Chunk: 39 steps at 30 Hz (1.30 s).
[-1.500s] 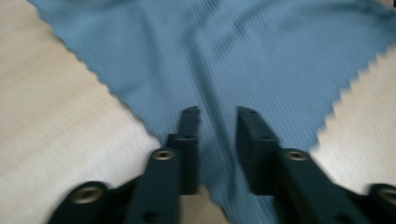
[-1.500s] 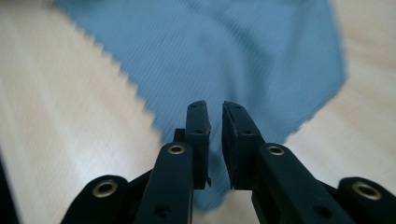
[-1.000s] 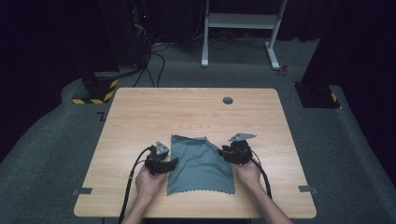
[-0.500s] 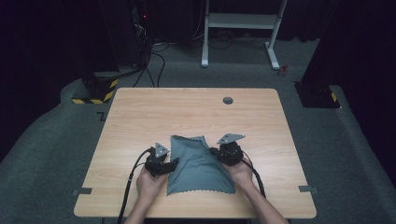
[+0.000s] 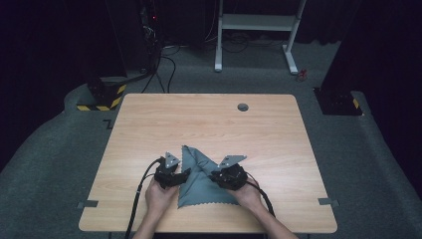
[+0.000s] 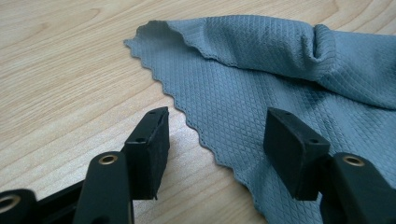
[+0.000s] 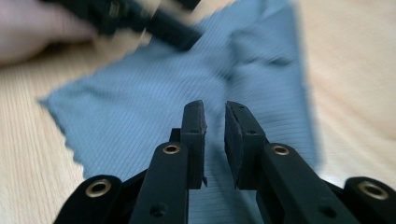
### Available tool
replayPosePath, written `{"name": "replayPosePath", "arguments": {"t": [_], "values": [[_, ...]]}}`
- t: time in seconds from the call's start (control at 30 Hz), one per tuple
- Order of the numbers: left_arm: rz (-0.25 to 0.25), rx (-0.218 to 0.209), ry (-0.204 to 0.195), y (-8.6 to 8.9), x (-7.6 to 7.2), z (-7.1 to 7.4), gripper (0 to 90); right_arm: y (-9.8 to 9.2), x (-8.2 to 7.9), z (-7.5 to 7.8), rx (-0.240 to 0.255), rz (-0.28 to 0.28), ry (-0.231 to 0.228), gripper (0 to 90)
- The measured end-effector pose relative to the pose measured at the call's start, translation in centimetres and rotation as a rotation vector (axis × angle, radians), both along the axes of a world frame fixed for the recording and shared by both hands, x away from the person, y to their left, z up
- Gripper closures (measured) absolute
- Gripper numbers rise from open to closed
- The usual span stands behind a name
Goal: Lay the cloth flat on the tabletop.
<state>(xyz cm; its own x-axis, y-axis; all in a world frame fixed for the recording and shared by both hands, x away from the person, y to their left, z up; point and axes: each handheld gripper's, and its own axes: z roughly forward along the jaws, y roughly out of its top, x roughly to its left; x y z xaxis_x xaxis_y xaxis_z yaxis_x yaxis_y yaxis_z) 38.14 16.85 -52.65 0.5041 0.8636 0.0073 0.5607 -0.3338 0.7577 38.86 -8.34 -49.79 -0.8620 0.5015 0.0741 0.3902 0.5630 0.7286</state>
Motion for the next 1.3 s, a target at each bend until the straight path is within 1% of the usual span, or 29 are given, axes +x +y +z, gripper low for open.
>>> {"name": "replayPosePath", "arguments": {"t": [0.1,0.13,0.17,0.2,0.27,0.3,0.37,0.4,0.43,0.47,0.5,0.53,0.67,0.8,0.93,1.0,1.03,1.07,1.1,1.17,1.23,1.3], "values": [[0.000,0.000,0.000,0.0,0.0,0.0,41.1,-1.2,0.8,1.0,0.026,-0.084,-0.004,77.0],[0.000,0.000,0.000,0.0,0.0,0.0,41.1,-1.6,1.3,1.2,0.026,-0.122,0.007,76.4],[0.000,0.000,0.000,0.0,0.0,0.0,41.1,-1.9,1.7,1.1,0.017,-0.146,0.014,75.8],[0.000,0.000,0.000,0.0,0.0,0.0,41.1,-2.0,2.2,0.9,0.014,-0.166,0.034,75.2],[0.000,0.000,0.000,0.0,0.0,0.0,41.0,-2.1,2.9,0.3,0.001,-0.186,0.066,74.0],[0.000,0.000,0.000,0.0,0.0,0.0,41.0,-2.1,3.3,-0.2,-0.013,-0.190,0.082,73.9],[-0.001,0.000,0.000,0.0,0.0,0.0,41.0,-1.8,3.6,-0.9,-0.028,-0.196,0.110,74.2],[0.000,0.000,0.000,0.0,0.0,0.0,40.9,-1.6,3.7,-1.2,-0.035,-0.188,0.110,76.0],[-0.001,0.000,0.000,0.0,0.0,0.0,41.0,-1.5,3.7,-1.3,-0.039,-0.187,0.120,79.7],[-0.001,0.000,0.000,0.0,0.0,0.0,41.0,-1.3,3.6,-1.3,-0.041,-0.180,0.114,83.8],[-0.001,0.001,0.002,0.0,0.0,0.0,41.0,-1.1,3.4,-1.2,-0.050,-0.175,0.097,86.3],[-0.001,0.000,0.000,0.0,0.0,0.0,41.0,-1.0,3.2,-1.0,-0.055,-0.172,0.076,87.0],[-0.001,0.000,0.001,0.0,0.0,0.0,40.9,-0.5,2.0,0.1,-0.062,-0.136,-0.029,87.6],[-0.001,0.002,0.002,0.0,0.0,0.0,41.0,0.0,1.3,0.9,-0.076,-0.112,-0.078,85.6],[-0.001,0.001,0.002,0.0,0.0,0.0,41.0,0.5,1.0,0.8,-0.090,-0.105,-0.092,83.1],[-0.001,0.002,0.002,0.0,0.0,0.0,41.0,0.6,0.8,0.6,-0.094,-0.090,-0.090,86.1],[-0.001,0.002,0.002,0.0,0.0,0.0,41.0,0.6,0.7,0.5,-0.101,-0.080,-0.081,87.7],[-0.001,0.002,0.002,0.0,0.0,0.0,40.8,0.7,0.5,0.2,-0.107,-0.066,-0.080,88.1],[-0.001,0.002,0.002,0.0,0.0,0.0,40.8,0.7,0.5,0.2,-0.107,-0.066,-0.080,88.1],[-0.001,-0.001,0.004,0.0,0.0,0.0,40.6,0.8,0.1,0.0,-0.103,-0.043,-0.083,88.3],[-0.002,-0.002,0.003,0.0,0.0,0.0,40.4,0.9,-0.3,0.0,-0.106,-0.026,-0.094,88.3],[-0.001,-0.001,0.002,0.0,0.0,0.0,40.3,1.0,-0.8,0.2,-0.105,-0.006,-0.118,88.2]]}}
